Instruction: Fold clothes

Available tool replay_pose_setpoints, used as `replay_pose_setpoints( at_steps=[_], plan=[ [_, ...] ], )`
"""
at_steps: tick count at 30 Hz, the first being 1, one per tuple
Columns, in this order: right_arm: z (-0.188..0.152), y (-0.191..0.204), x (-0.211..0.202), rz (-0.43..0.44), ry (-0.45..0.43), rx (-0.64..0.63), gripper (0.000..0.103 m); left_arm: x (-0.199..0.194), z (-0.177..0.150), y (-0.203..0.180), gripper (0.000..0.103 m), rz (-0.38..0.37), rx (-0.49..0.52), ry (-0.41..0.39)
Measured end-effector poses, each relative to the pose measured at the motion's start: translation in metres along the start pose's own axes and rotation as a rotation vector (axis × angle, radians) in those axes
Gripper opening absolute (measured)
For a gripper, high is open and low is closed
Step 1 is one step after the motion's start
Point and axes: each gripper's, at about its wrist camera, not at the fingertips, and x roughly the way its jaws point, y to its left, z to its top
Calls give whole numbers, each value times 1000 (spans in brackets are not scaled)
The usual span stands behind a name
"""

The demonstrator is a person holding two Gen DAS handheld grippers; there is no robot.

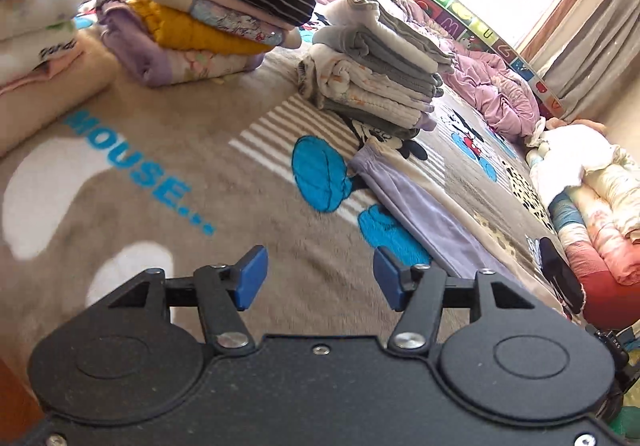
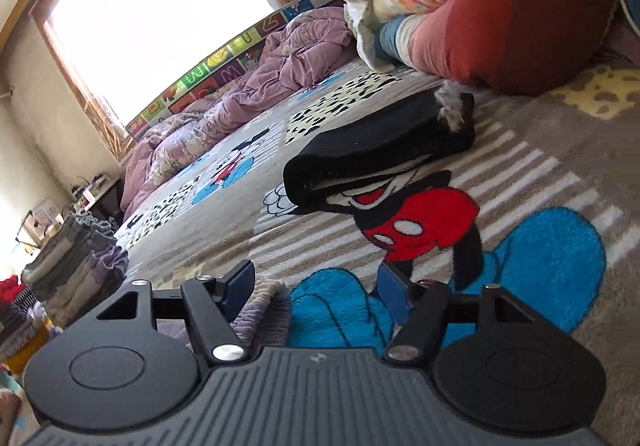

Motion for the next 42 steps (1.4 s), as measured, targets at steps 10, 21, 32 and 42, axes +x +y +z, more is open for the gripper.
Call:
replay_pose_setpoints(
  at_steps=[10,21,32,42],
  plan=[
    [-54,17,-34,32,131,72,78,2,-71,18,60,-1,-132,123],
    [-81,38,-43,7,119,11,31,2,-73,-18,8,-48,-16,-8],
    [-94,33,-50,-36,134,13,35,44,-45,6,14,116,-4,70],
    [-109,84,-103,-222,-130,-351,65,0,-86,-35,45,36,217,-167]
  ],
)
